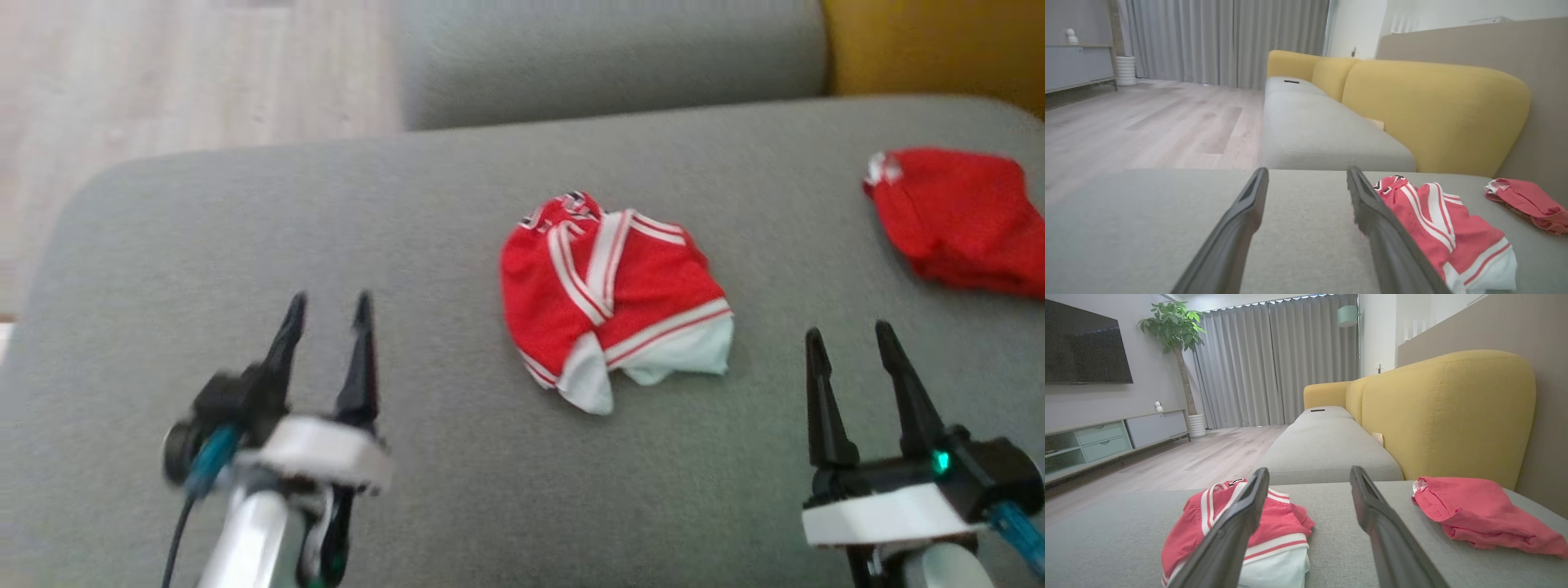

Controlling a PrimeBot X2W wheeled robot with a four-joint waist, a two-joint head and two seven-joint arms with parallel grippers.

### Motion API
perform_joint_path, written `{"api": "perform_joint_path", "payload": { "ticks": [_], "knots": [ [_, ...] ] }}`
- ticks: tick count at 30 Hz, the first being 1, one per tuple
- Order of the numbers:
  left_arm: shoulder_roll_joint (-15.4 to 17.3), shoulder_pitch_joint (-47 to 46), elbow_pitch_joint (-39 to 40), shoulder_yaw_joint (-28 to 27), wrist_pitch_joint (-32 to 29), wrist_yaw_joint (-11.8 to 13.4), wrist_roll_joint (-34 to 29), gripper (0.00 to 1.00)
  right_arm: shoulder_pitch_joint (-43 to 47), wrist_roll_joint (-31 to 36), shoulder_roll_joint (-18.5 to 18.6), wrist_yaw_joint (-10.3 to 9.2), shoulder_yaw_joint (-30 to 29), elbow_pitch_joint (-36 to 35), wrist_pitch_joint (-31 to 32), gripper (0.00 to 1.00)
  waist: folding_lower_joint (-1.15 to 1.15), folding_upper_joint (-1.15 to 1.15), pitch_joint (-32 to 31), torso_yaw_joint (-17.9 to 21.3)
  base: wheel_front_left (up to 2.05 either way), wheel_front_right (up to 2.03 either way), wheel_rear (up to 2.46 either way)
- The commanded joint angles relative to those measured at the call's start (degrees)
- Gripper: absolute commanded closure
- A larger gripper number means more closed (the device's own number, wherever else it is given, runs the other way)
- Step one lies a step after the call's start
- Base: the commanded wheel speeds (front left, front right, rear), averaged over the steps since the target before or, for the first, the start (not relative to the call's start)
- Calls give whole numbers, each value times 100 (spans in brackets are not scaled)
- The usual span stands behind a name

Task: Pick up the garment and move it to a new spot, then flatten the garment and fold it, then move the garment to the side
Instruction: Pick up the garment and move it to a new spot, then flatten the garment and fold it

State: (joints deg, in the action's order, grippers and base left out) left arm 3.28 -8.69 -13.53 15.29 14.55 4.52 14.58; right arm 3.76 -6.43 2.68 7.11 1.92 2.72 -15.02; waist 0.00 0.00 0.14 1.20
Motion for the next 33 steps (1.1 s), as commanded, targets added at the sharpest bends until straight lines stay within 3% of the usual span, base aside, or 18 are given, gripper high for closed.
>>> {"api": "perform_joint_path", "payload": {
  "ticks": [1, 10, 19, 33],
  "knots": [
    [45, -67, 313, -253, 44, -4, -65, 0, -78, -44, 21, 37, 101, -156, 2, 0, 0, 0, -236, -246, 0, 0, 0],
    [-30, 1376, 1362, -625, 44, -423, -459, 0, 370, -183, 21, 37, 39, -63, 2, 0, 0, 0, -492, -540, 0, 0, 0],
    [-39, 1793, 1591, -462, 44, -157, -694, 0, 496, -227, 20, 37, 77, -21, 2, 0, 0, 0, -607, -632, 0, 0, 0],
    [-40, 1817, 1564, -402, 44, -126, -765, 0, 550, -227, 20, 37, 86, 6, 2, 0, 0, 0, -617, -673, 0, 0, 0]
  ]
}}
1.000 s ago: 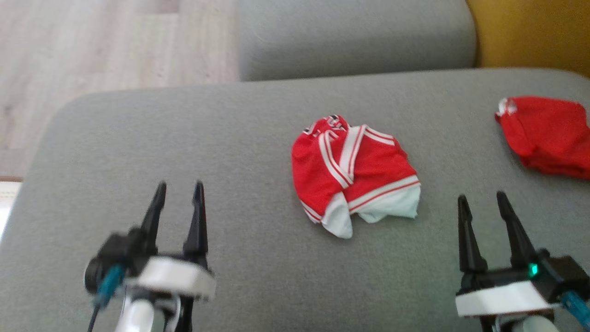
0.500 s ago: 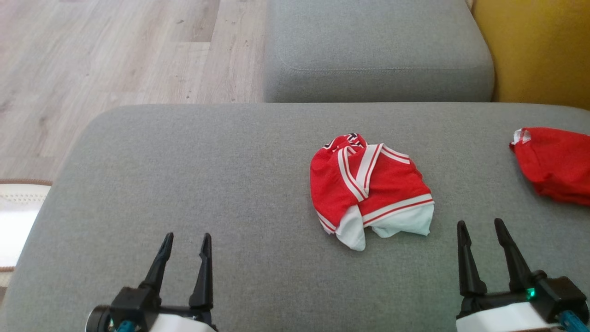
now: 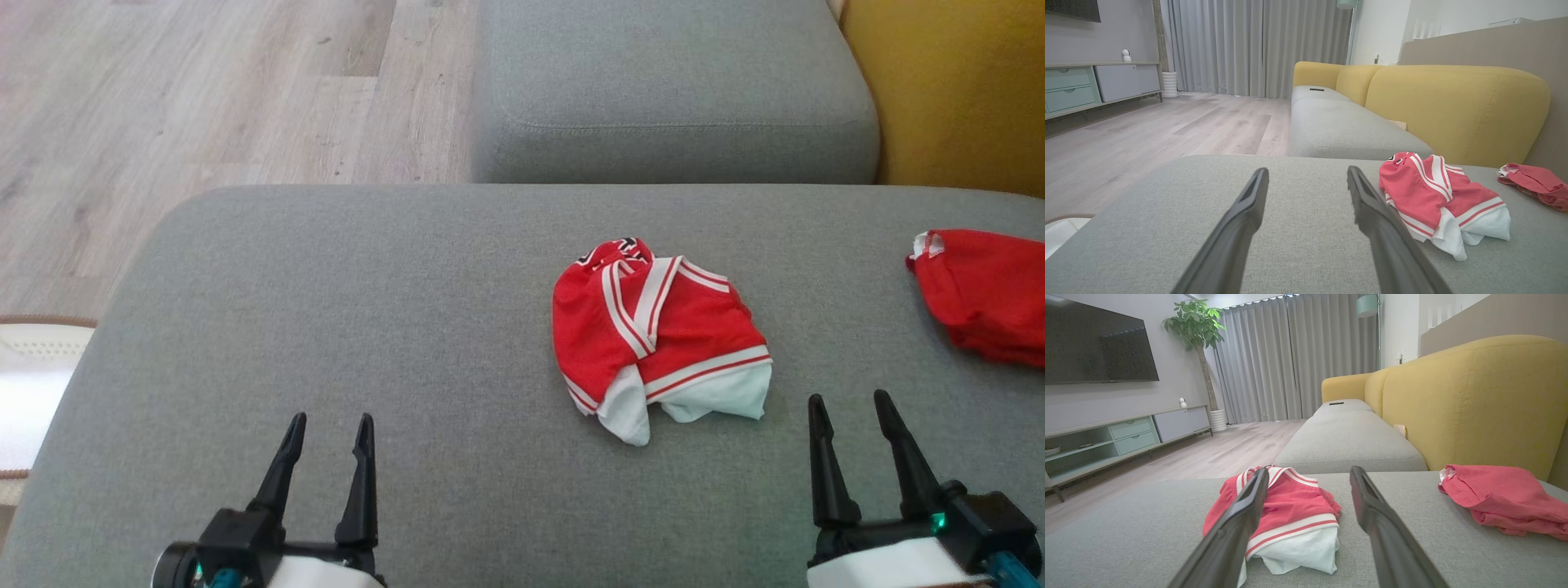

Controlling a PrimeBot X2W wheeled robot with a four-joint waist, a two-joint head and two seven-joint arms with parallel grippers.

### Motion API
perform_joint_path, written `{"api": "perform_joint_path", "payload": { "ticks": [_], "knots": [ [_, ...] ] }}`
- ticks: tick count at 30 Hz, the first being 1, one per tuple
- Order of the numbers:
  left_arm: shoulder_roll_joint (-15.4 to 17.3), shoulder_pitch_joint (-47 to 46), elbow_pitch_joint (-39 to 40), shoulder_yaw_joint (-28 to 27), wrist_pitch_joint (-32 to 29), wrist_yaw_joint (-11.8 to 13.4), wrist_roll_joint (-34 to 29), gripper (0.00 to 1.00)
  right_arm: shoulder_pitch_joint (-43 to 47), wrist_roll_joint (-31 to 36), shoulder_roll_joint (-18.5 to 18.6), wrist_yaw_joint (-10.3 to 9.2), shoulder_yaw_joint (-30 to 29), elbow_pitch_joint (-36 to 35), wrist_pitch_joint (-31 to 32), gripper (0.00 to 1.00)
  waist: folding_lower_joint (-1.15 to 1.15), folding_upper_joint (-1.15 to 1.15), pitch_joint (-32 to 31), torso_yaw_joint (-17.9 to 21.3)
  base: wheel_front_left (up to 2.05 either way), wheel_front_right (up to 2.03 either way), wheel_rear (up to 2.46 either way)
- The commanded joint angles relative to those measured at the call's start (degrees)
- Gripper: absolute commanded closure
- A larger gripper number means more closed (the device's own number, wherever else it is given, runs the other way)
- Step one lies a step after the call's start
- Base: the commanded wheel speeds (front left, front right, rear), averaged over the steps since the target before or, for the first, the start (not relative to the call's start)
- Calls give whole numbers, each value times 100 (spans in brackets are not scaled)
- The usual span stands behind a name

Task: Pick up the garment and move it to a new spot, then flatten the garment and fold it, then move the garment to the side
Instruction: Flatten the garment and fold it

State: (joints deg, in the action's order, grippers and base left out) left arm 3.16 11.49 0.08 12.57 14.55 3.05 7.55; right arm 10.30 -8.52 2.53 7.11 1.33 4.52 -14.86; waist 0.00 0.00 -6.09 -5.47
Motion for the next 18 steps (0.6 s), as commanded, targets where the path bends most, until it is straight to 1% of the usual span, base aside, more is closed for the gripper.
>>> {"api": "perform_joint_path", "payload": {
  "ticks": [1, 9, 18],
  "knots": [
    [-28, -201, 204, -126, 44, 24, -65, 0, -102, -15, 35, 37, 146, -174, -14, 0, 0, 0, 8, -9, 0, 0, 0],
    [-28, -230, 177, -123, 45, 33, -28, 0, -118, -20, 35, 37, 211, -162, -14, 0, 0, 0, 24, -16, 0, 0, 0],
    [-28, -267, 149, -51, 45, 14, -72, 0, -136, -69, 35, 37, 147, -179, -14, 0, 0, 0, 66, -76, 0, 0, 0]
  ]
}}
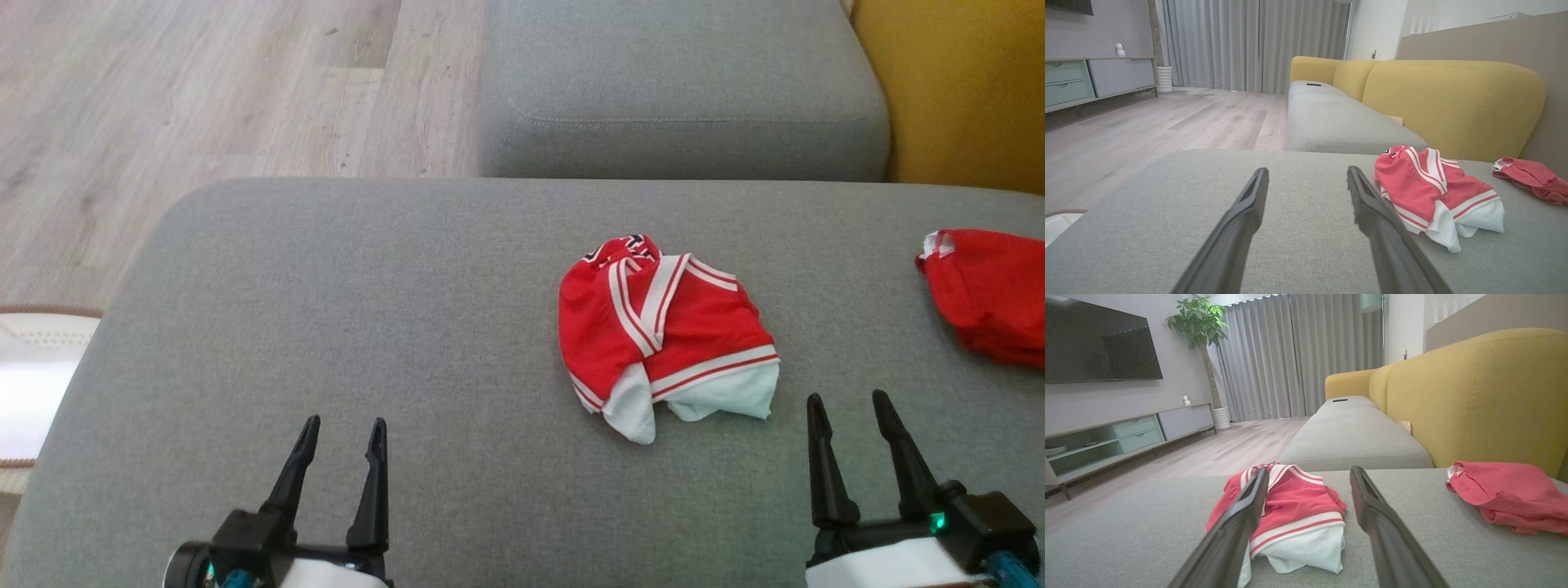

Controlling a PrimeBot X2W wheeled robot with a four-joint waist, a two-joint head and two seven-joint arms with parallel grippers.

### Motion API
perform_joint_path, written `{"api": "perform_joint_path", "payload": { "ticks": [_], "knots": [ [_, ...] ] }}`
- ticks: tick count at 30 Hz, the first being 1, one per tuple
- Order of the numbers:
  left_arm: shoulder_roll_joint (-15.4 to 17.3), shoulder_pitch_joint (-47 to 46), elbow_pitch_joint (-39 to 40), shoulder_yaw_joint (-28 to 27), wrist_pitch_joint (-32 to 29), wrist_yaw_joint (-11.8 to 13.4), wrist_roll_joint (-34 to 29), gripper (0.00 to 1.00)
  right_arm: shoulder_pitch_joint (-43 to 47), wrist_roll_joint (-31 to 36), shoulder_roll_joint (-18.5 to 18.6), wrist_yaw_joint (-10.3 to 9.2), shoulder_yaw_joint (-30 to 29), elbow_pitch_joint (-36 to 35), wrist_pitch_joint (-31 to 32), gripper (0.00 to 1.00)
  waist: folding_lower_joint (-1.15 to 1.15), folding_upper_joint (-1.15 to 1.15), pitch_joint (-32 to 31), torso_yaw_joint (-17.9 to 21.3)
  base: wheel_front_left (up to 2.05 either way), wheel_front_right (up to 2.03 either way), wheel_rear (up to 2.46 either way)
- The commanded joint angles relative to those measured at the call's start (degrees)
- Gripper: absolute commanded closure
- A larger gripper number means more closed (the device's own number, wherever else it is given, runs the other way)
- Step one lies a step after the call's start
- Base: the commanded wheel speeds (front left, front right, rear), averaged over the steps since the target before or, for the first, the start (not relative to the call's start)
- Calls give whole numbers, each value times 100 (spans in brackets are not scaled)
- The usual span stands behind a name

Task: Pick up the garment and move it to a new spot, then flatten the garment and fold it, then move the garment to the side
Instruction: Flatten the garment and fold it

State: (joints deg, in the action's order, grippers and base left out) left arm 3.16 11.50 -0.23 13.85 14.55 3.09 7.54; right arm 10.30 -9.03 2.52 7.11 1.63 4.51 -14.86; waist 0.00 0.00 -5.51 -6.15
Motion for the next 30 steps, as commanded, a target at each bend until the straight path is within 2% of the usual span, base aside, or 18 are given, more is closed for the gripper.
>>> {"api": "perform_joint_path", "payload": {
  "ticks": [1, 11, 15, 21, 29, 30],
  "knots": [
    [-28, -275, 180, -176, 45, 10, -71, 0, -144, -16, 36, 37, 109, -183, -14, 0, 0, 0, 18, -16, 0, 0, 0],
    [-28, -298, 202, -122, 45, 28, -72, 0, -141, 29, 36, 37, 79, -202, -14, 0, 0, 0, 91, -53, 0, 0, 0],
    [-28, -490, 47, 68, 45, -127, -181, 0, -178, 40, 36, 37, 44, -255, -14, 0, 0, 0, 229, -56, 0, 0, 0],
    [-28, -1283, -457, 752, 45, -370, -196, 0, -365, 137, 36, 37, 70, -272, -14, 0, 0, 0, 523, 106, 0, 0, 0],
    [-28, -2563, -1621, 2041, 45, -508, -257, 0, -750, 216, 36, 37, 112, -350, -14, 0, 0, 0, 1147, 572, 0, 0, 0],
    [-28, -2563, -1621, 2041, 45, -508, -257, 0, -750, 216, 36, 37, 112, -350, -14, 0, 0, 0, 1147, 572, 0, 0, 0]
  ]
}}
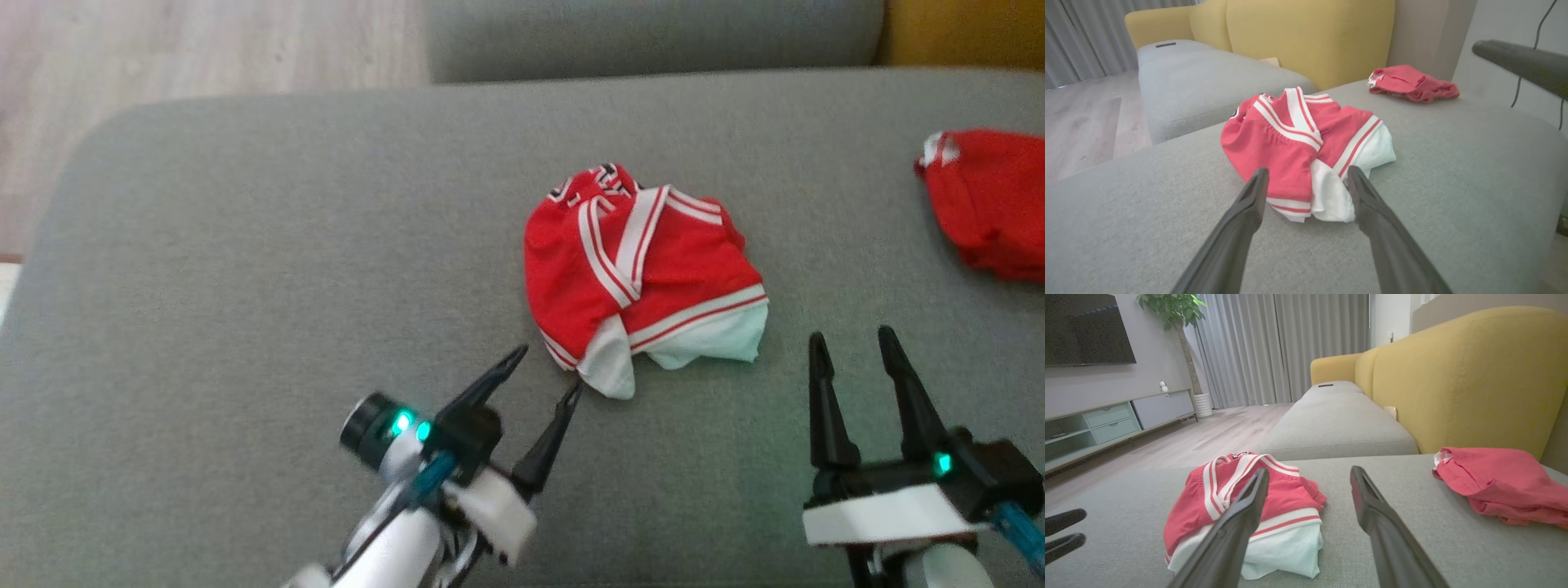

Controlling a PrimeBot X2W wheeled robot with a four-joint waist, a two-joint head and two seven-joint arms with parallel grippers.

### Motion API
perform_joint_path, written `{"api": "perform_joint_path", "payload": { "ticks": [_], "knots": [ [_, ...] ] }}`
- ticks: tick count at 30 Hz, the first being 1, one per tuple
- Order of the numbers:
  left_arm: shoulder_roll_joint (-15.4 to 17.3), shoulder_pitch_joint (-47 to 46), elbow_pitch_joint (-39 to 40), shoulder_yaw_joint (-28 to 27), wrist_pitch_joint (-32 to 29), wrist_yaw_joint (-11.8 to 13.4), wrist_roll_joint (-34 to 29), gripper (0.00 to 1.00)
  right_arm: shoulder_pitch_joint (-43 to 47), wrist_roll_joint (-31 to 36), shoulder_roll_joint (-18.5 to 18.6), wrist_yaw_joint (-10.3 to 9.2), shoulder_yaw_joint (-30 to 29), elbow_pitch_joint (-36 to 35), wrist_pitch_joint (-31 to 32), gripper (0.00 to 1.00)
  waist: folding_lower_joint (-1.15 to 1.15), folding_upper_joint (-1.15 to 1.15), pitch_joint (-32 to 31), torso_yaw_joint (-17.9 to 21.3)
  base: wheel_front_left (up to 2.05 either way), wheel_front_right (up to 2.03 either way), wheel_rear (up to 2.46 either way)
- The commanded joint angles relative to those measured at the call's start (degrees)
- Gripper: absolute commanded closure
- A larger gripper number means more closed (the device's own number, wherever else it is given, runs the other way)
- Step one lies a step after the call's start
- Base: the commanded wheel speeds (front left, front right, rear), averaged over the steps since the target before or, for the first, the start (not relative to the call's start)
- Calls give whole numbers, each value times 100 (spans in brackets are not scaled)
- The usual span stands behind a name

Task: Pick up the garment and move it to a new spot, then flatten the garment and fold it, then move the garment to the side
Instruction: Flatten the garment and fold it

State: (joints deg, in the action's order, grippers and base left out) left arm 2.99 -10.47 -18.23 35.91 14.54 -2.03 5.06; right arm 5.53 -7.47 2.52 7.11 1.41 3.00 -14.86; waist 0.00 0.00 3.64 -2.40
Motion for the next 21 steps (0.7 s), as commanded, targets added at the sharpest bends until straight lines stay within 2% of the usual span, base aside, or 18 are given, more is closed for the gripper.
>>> {"api": "perform_joint_path", "payload": {
  "ticks": [1, 10, 19, 21],
  "knots": [
    [-12, -538, 24, -49, 46, 42, -16, 0, -322, 66, 36, 37, 143, -201, -14, 0, 0, 0, 311, 252, 0, 0, 0],
    [-12, -1862, -1460, 740, 46, 544, 233, 0, -635, 91, 36, 37, 234, -182, -14, 0, 0, 0, 808, 738, 0, 0, 0],
    [-12, -2584, -2268, 1077, 46, 1002, 557, 0, -778, -97, 36, 37, 173, -189, -14, 0, 0, 0, 992, 832, 0, 0, 0],
    [-12, -2680, -2262, 1085, 46, 1024, 623, 20, -806, -101, 36, 37, 207, -178, -14, 0, 0, 0, 998, 819, 0, 0, 0]
  ]
}}
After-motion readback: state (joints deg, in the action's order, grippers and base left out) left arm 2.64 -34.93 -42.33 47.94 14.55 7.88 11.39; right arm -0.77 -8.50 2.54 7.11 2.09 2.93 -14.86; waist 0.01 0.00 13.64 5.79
